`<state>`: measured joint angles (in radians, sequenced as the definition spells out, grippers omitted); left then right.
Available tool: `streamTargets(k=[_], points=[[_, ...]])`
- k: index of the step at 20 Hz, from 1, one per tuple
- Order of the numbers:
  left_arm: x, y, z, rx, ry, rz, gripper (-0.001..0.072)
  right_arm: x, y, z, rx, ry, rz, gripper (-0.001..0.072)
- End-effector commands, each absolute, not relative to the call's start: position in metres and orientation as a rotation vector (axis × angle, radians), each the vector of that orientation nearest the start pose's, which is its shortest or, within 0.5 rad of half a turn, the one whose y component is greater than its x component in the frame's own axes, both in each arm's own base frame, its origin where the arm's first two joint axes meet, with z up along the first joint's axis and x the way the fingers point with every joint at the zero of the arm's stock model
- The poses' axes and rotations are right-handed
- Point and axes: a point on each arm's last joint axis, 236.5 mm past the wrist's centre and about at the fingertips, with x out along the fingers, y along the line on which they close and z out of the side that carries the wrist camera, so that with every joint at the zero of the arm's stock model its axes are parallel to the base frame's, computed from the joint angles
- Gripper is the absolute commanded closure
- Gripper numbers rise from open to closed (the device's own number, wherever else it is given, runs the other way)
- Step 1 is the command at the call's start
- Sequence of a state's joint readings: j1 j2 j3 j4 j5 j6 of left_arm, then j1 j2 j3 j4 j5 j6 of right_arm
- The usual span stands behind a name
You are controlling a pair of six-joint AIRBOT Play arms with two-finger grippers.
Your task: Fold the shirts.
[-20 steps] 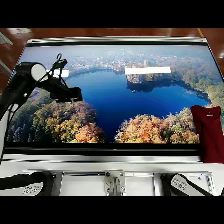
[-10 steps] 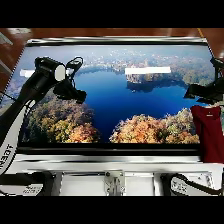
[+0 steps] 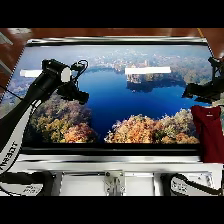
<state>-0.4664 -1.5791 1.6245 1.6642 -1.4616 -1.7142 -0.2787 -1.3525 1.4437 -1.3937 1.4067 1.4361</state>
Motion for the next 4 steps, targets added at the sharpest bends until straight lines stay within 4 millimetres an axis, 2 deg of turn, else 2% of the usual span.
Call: streamTargets(k=[1,4], points=[[0.3949,-0.1741,0.0289,0.282,1.380,-0.216,0.0124,0.3903,-0.0682,0.0679,0.205,1.278,-0.020,0.0026],[0.3947,-0.1743,0.0289,0.282,1.380,-0.217,0.0124,0.3902,-0.0682,0.0679,0.205,1.279,-0.020,0.0026]])
